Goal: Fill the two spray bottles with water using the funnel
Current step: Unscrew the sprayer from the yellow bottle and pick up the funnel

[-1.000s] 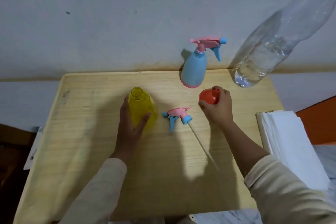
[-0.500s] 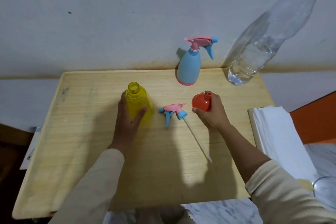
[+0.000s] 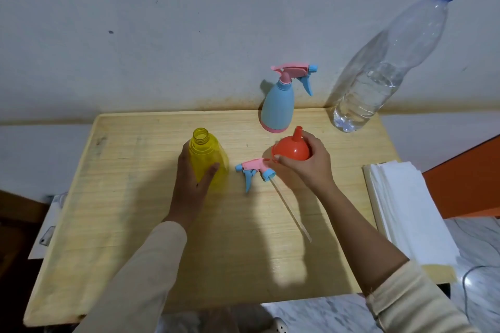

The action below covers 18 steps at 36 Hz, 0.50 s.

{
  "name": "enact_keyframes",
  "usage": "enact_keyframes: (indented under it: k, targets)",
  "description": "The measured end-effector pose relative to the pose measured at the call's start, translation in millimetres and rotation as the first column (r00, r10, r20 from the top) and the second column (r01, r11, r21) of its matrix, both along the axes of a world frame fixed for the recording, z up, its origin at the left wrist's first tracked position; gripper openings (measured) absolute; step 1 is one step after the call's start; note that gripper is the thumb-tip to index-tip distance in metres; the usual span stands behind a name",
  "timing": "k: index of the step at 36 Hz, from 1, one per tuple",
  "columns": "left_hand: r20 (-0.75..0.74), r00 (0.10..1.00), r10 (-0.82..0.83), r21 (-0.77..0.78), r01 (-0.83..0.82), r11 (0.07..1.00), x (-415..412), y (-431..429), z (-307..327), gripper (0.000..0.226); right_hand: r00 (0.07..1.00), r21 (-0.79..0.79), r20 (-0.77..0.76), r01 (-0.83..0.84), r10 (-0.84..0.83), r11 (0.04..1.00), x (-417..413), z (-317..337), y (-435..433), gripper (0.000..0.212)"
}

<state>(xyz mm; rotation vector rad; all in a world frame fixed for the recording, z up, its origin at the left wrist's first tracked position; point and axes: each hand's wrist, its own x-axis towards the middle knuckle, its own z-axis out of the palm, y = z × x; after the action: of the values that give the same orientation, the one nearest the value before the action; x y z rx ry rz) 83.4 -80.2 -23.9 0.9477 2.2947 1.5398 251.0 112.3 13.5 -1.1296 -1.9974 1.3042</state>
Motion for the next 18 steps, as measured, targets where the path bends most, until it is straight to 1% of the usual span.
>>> enact_keyframes:
  k: [3,9,11,18]
  targets:
    - [0.013,1.000,-0.002,0.000,0.002,1.000,0.2,0.4,0.8,0.070,0.999,-0.043,-0.044,-0.030,0.029,0.999,-5.9,9.3,-8.4,0.069]
    - [-0.001,1.000,0.009,-0.001,-0.009,1.000,-1.4,-0.2,-0.6,0.073,0.987,-0.137,-0.162,-0.044,0.021,0.990,-18.1,28.6,-23.8,0.054]
    - [-0.001,1.000,0.011,0.005,-0.011,1.000,-1.2,0.0,0.7,0.072,0.979,-0.161,-0.203,-0.070,0.036,0.984,-22.7,34.2,-27.8,0.054]
    - [-0.012,1.000,-0.005,0.007,0.005,1.000,-1.0,-0.9,4.1,0.075,0.974,-0.054,-0.169,-0.162,0.151,0.985,-45.3,54.4,-42.0,0.060]
